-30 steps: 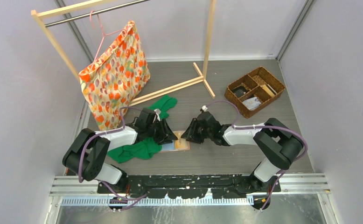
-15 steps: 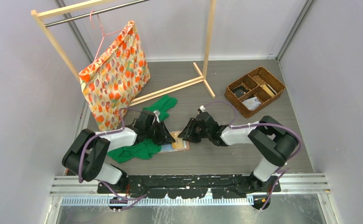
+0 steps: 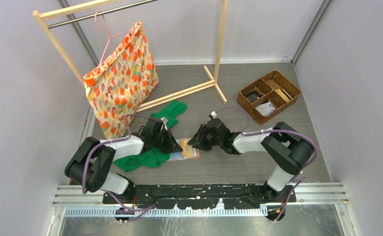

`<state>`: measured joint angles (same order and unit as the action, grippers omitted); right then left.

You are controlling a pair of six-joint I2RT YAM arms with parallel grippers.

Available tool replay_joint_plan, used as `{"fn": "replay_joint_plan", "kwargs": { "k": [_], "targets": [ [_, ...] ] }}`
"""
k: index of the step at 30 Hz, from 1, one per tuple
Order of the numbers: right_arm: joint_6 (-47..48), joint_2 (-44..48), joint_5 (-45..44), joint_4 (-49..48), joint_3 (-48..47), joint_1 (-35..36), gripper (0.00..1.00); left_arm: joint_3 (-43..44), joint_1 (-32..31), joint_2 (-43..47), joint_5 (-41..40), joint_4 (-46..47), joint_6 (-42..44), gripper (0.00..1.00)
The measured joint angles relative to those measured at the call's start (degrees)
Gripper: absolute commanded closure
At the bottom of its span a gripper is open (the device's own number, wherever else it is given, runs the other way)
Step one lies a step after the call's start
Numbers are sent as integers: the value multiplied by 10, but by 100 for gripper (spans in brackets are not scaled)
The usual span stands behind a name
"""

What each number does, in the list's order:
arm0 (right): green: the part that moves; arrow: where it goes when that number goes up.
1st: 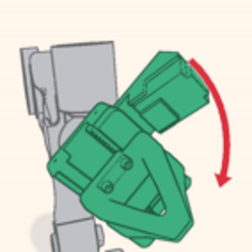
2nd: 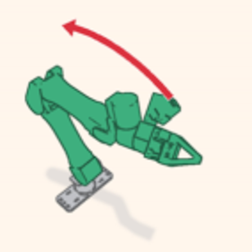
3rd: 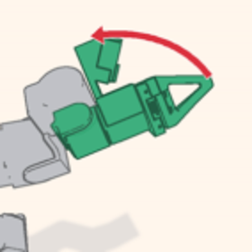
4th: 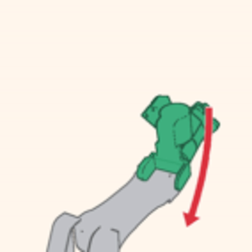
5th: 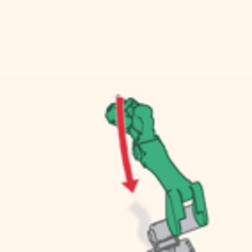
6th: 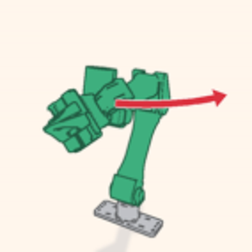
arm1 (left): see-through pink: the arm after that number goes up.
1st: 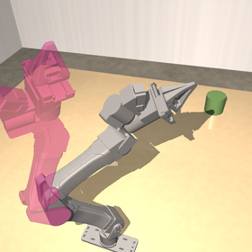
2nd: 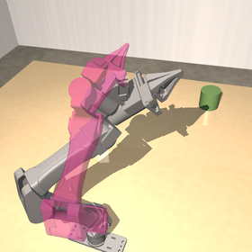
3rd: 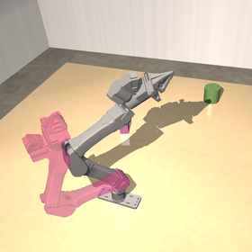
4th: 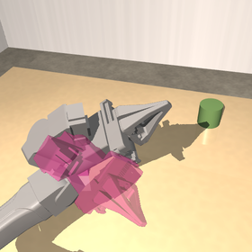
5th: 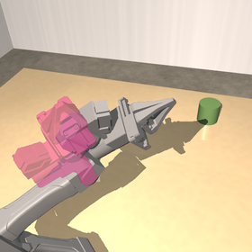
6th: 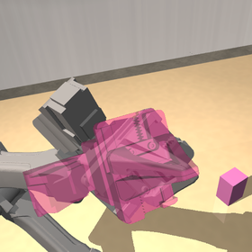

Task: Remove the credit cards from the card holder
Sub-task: Remove the credit card from the card holder.

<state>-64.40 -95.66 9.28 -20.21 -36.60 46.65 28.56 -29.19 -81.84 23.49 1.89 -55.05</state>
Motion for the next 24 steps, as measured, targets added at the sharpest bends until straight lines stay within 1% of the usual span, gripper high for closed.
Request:
{"fn": "replay_joint_plan", "kwargs": {
  "k": [5, 10, 17, 24],
  "targets": [
    [-4, 0, -2, -14, 8, 1, 60, -8, 4, 17, -8, -2, 1, 99],
    [-11, -3, -2, -39, 19, 1, 60, -24, 15, 59, -22, -26, 5, 100],
    [-23, -8, -1, -64, 28, 1, 60, -34, 29, 87, -29, -51, 15, 99],
    [-24, -7, -3, -64, 29, 1, 60, -38, 41, 151, -40, -100, 24, 100]
  ]
}}
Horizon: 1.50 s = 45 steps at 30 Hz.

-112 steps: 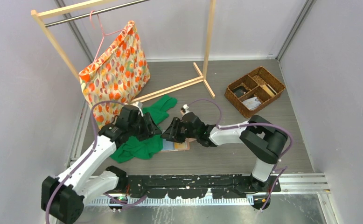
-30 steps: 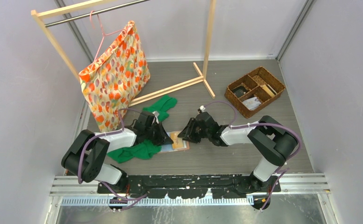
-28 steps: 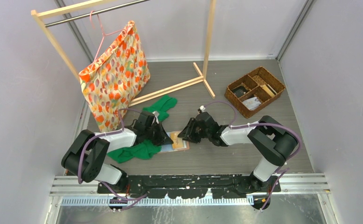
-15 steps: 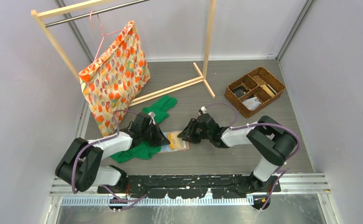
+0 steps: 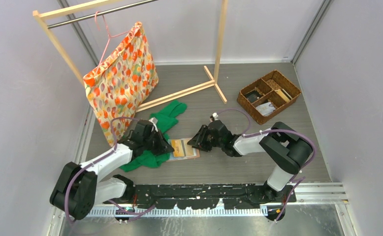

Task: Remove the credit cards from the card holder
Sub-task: Remove the credit card from the card holder, then place the credit card in the storage box.

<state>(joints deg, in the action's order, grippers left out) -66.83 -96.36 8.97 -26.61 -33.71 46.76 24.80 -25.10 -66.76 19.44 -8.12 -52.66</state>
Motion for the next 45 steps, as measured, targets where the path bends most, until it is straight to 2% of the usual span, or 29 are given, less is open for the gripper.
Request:
{"fn": "replay_joint_plan", "kwargs": {
  "k": [10, 17, 22, 31, 37, 41, 45],
  "targets": [
    [6, 23, -3, 39, 0, 3, 56, 1, 1, 59, 2, -55, 12, 99],
    [37, 81, -7, 131, -5, 4, 46, 33, 1, 104, 12, -111, 27, 99],
    [57, 114, 21, 141, -12, -8, 36, 72, 1, 118, 37, -126, 38, 99],
    [17, 146, 152, -32, 26, -49, 33, 100, 1, 120, 102, -113, 46, 100],
    [-58, 73, 217, -201, 35, -54, 35, 100, 1, 119, 132, -84, 37, 99],
    [-113, 16, 238, -303, 46, -56, 47, 100, 1, 118, 143, -80, 36, 99],
    [-151, -16, 248, -379, 50, -57, 65, 100, 2, 118, 148, -80, 35, 99]
  ]
}}
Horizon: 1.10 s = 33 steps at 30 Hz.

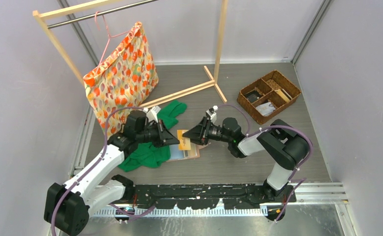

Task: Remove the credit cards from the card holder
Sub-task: Place the credit card in the storage box.

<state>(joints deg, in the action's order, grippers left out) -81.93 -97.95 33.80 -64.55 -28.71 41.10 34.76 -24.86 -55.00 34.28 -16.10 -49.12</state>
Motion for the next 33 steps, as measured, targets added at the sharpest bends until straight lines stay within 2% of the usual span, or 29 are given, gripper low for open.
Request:
{"fn": "replay_joint_plan", "kwargs": {
  "k": [5, 8, 11, 14, 17, 20, 22, 25, 29, 33],
  "targets": [
    [-26, -8, 3, -50, 11, -3, 81, 0, 5, 0, 0, 0, 0, 99],
    [-32, -8, 3, -66, 21, -3, 98, 0, 6, -3, -1, 0, 0, 99],
    [-35, -8, 3, -73, 29, -3, 99, 0, 6, -6, 0, 0, 0, 99],
    [-33, -6, 2, -68, 30, -3, 99, 3, 6, -12, 1, -5, 4, 83],
    [-21, 20, 10, -21, 31, -19, 99, 31, 6, -25, -12, -45, 26, 73],
    [23, 119, 13, 115, 32, -85, 99, 64, 10, -26, -30, -79, 48, 69],
    [85, 223, -6, 283, 7, -144, 99, 82, 11, -24, -39, -95, 61, 69],
    [201, 327, -77, 549, -101, -208, 99, 100, 13, -24, -48, -114, 74, 68],
    [341, 350, -189, 795, -276, -287, 99, 103, 13, -24, -48, -123, 81, 68],
    [476, 319, -362, 918, -379, -337, 99, 103, 13, -24, -46, -125, 88, 68]
  ]
}}
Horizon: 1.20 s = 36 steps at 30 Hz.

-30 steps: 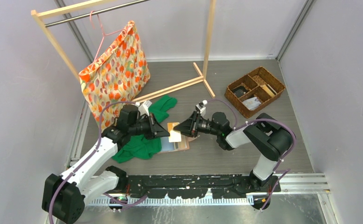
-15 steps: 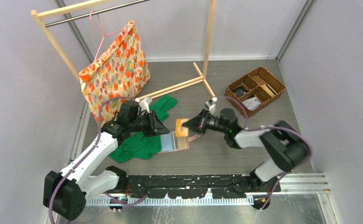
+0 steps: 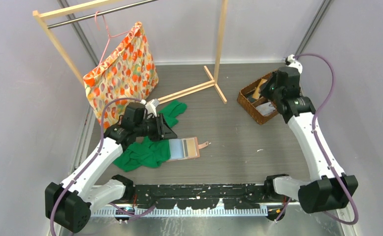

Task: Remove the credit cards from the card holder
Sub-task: Place the credit card in the storage box.

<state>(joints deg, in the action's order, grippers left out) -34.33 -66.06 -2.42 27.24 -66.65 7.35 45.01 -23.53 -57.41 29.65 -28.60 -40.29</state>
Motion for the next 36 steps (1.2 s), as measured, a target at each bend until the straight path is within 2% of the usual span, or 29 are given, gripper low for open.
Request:
{"fn": "replay_joint_plan", "kwargs": {
  "k": [2, 7, 10, 12, 15, 21, 30, 32, 33, 36],
  "targets": [
    [78, -27, -83, 21, -31, -2, 99, 0, 0, 0, 1, 0, 3, 68],
    [282, -129, -253, -33, -71, -4, 99, 1, 0, -5, 4, -2, 5, 68],
    [347, -218, -303, -55, -133, -25, 99, 3, 0, -6, 5, -5, 5, 68],
    [350, -259, -315, -60, -166, -47, 100, 7, 0, -7, 5, -5, 5, 68],
    [270, -289, -316, -45, -206, -97, 99, 10, 0, -9, 8, -4, 5, 68],
    [22, -297, -296, -14, -236, -175, 99, 10, 0, -20, 15, -4, 5, 69],
    [-357, -325, -254, -57, -130, -157, 99, 8, 0, -21, 20, 11, 2, 69],
    [-453, -346, -274, -44, -120, -140, 99, 6, 0, -22, 24, 17, 0, 69],
    [-456, -346, -275, -44, -120, -139, 100, 6, 0, -23, 25, 19, 0, 69],
    [-551, -353, -313, -27, -120, -112, 99, 6, 0, -30, 29, 24, 0, 69]
  ]
}}
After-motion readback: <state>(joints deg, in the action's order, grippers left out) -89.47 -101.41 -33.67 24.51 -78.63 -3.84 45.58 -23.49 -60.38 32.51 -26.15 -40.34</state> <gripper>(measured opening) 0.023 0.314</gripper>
